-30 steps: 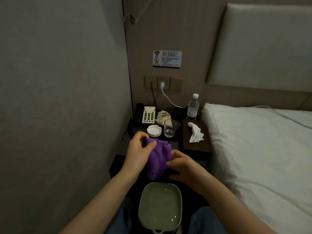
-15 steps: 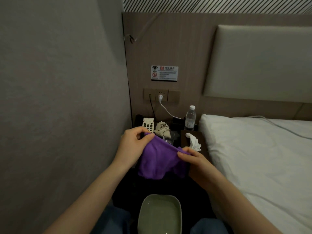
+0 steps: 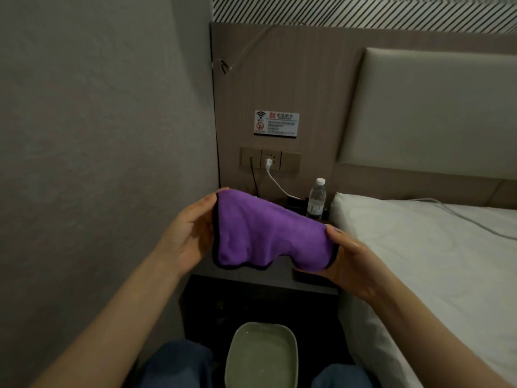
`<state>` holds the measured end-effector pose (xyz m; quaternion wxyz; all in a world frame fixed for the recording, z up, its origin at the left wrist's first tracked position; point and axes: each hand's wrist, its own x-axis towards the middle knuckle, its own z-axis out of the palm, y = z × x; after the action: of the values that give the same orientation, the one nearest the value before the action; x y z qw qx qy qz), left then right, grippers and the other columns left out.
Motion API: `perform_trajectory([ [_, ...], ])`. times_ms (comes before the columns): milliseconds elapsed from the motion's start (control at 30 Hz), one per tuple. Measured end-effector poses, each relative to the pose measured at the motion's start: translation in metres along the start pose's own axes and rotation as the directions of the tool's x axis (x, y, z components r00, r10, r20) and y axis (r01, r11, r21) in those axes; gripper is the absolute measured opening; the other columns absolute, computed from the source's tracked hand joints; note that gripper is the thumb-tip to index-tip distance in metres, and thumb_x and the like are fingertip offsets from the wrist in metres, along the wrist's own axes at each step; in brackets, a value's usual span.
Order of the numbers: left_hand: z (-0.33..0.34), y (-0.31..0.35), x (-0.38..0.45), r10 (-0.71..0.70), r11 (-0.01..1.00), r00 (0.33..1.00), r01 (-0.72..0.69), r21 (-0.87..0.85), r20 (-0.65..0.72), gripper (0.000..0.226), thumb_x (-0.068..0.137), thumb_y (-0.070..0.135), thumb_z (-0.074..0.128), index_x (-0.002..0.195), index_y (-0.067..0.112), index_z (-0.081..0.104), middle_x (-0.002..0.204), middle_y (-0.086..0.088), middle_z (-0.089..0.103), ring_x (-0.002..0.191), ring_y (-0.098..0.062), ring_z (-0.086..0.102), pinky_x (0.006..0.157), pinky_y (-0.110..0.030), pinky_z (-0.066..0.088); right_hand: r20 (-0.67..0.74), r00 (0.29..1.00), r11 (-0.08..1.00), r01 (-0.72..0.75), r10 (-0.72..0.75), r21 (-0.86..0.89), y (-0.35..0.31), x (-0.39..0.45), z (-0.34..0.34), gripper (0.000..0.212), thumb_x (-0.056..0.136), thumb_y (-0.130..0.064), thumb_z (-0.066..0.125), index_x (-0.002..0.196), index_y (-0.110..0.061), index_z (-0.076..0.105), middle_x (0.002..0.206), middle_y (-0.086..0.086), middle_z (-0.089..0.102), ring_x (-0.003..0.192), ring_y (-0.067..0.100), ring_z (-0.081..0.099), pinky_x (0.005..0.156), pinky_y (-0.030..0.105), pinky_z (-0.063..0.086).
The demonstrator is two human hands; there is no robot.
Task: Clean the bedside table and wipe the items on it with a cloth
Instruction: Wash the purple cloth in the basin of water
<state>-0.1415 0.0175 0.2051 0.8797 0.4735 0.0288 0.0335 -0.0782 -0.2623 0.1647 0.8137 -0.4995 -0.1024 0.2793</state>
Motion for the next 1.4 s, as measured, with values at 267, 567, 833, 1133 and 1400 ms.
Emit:
perform_trajectory([
  [267, 0.008, -0.018, 0.017, 0.022, 0.981, 0.959, 0.034, 0.193, -0.281, 0.016, 0.092, 0.007, 0.055, 0.088, 0.019, 0.064, 0.079, -0.003, 0.067, 0.064, -0.014, 0.063, 0.056, -0.022, 0.05, -0.191, 0.978, 0.973, 0.041, -0.085, -0.227, -0.007, 0.007, 0.003, 0.046, 0.082, -0.036, 0.063, 0.119, -0.01, 0.064, 0.122, 0.014, 0.066, 0.112, 0.033, 0.063, 0.095, 0.057, 0.049],
  [567, -0.014, -0.047, 0.033, 0.118, 0.868, 0.946, 0.05, 0.494, -0.303, 0.017, 0.09, 0.005, 0.058, 0.088, 0.021, 0.057, 0.081, 0.0, 0.061, 0.063, -0.01, 0.055, 0.045, -0.02, 0.041, -0.186, 0.978, 0.963, 0.04, -0.092, -0.265, -0.036, 0.01, 0.03, 0.012, 0.09, -0.024, 0.059, 0.096, -0.014, 0.06, 0.094, 0.015, 0.066, 0.075, 0.024, 0.068, 0.061, 0.034, 0.054],
  [833, -0.018, -0.058, 0.038, 0.054, 0.915, 0.93, 0.1, 0.392, -0.363, 0.029, 0.079, -0.001, 0.071, 0.09, 0.018, 0.052, 0.083, 0.0, 0.065, 0.067, -0.012, 0.062, 0.045, -0.024, 0.049, -0.133, 0.983, 0.968, 0.095, -0.128, -0.233, -0.046, 0.006, 0.045, 0.021, 0.094, -0.023, 0.05, 0.098, -0.008, 0.065, 0.085, 0.008, 0.073, 0.071, 0.018, 0.07, 0.06, 0.027, 0.056],
  [1133, -0.016, -0.056, 0.04, -0.13, 0.953, 0.93, 0.213, 0.216, -0.345, 0.015, 0.08, -0.003, 0.069, 0.085, 0.008, 0.061, 0.078, -0.009, 0.07, 0.067, -0.018, 0.067, 0.054, -0.03, 0.057, -0.03, 0.98, 0.929, 0.179, -0.199, -0.324, -0.058, 0.0, 0.051, 0.015, 0.089, -0.013, 0.053, 0.075, -0.014, 0.054, 0.065, 0.001, 0.056, 0.055, 0.01, 0.058, 0.044, 0.02, 0.044],
  [1400, -0.025, -0.033, 0.05, 0.278, 0.797, 0.924, -0.068, 0.6, -0.263, 0.019, 0.094, 0.009, 0.056, 0.081, 0.022, 0.052, 0.079, -0.002, 0.056, 0.069, -0.014, 0.052, 0.062, -0.024, 0.041, -0.055, 0.983, 0.735, 0.094, -0.176, -0.671, -0.061, -0.008, 0.021, 0.025, 0.089, -0.001, 0.063, 0.073, -0.015, 0.05, 0.076, 0.003, 0.068, 0.074, 0.014, 0.069, 0.058, 0.023, 0.054],
])
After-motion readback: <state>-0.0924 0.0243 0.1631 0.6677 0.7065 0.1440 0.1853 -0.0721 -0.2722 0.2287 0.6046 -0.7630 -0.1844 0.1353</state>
